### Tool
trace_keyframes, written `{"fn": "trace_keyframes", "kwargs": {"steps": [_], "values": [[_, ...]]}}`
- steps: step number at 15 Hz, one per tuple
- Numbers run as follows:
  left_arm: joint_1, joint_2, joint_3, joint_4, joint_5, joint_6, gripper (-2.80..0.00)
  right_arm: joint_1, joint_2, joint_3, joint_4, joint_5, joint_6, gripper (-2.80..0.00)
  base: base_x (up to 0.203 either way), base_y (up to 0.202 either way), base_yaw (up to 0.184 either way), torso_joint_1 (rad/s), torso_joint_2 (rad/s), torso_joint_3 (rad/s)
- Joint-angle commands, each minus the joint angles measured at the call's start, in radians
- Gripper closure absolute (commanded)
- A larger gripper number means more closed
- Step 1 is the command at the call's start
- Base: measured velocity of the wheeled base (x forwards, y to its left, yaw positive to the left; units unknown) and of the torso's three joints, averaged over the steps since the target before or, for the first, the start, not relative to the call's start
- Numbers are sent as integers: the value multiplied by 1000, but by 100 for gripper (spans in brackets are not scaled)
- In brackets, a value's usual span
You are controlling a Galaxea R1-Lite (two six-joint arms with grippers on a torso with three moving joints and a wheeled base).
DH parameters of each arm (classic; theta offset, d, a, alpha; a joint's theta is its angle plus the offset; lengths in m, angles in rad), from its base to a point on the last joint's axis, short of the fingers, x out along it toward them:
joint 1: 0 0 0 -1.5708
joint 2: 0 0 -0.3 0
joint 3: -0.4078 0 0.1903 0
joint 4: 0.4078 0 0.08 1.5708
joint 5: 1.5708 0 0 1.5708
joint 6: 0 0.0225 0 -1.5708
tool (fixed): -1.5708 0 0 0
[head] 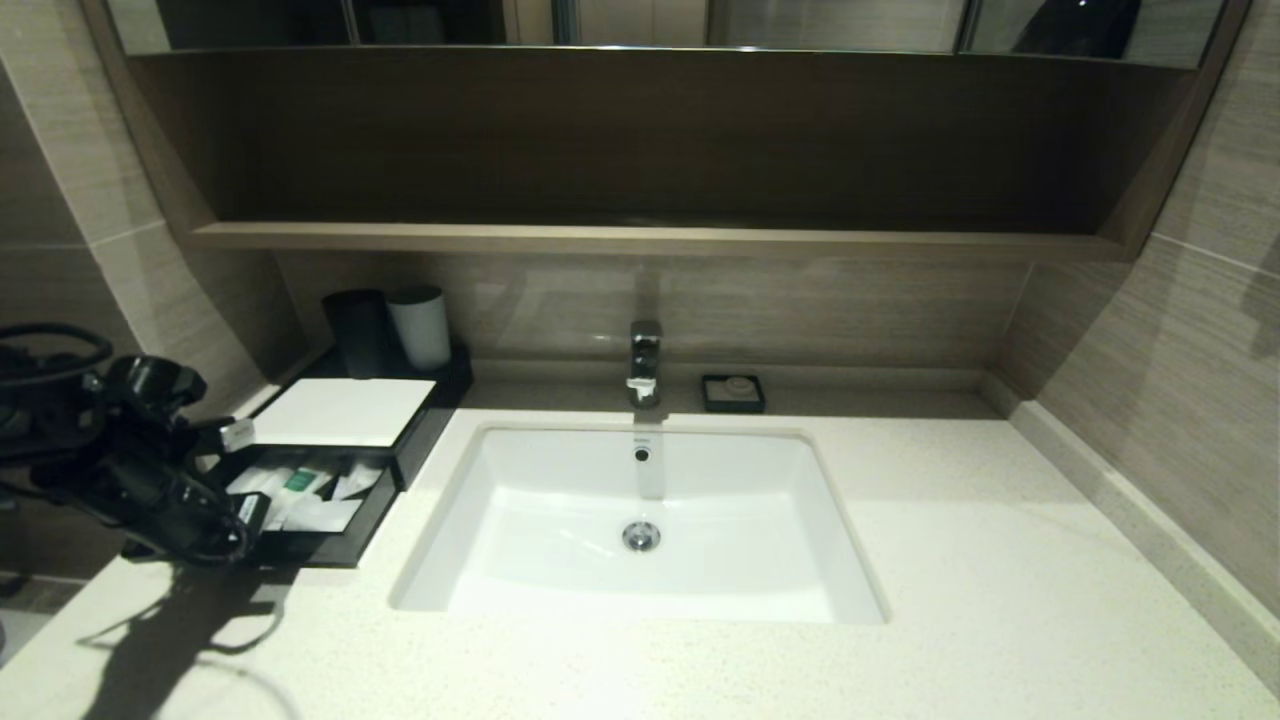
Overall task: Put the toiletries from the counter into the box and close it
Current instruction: Close the drawer
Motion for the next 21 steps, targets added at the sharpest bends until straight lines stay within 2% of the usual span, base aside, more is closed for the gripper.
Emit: {"fn": "trace_keyframes", "kwargs": {"steps": [1,5,17,21], "values": [[-9,1,-2,3,-2,-12,0,0,0,2,-1,0,0,0,0,0,0,0,0,0],[-37,8,-2,3,-2,-22,0,0,-2,2,-1,0,0,0,0,0,0,0,0,0],[-46,42,-10,-78,0,-29,0,0,-2,2,-1,0,0,0,0,0,0,0,0,0],[-48,45,-44,-81,1,-34,0,0,-2,2,-1,0,0,0,0,0,0,0,0,0]]}}
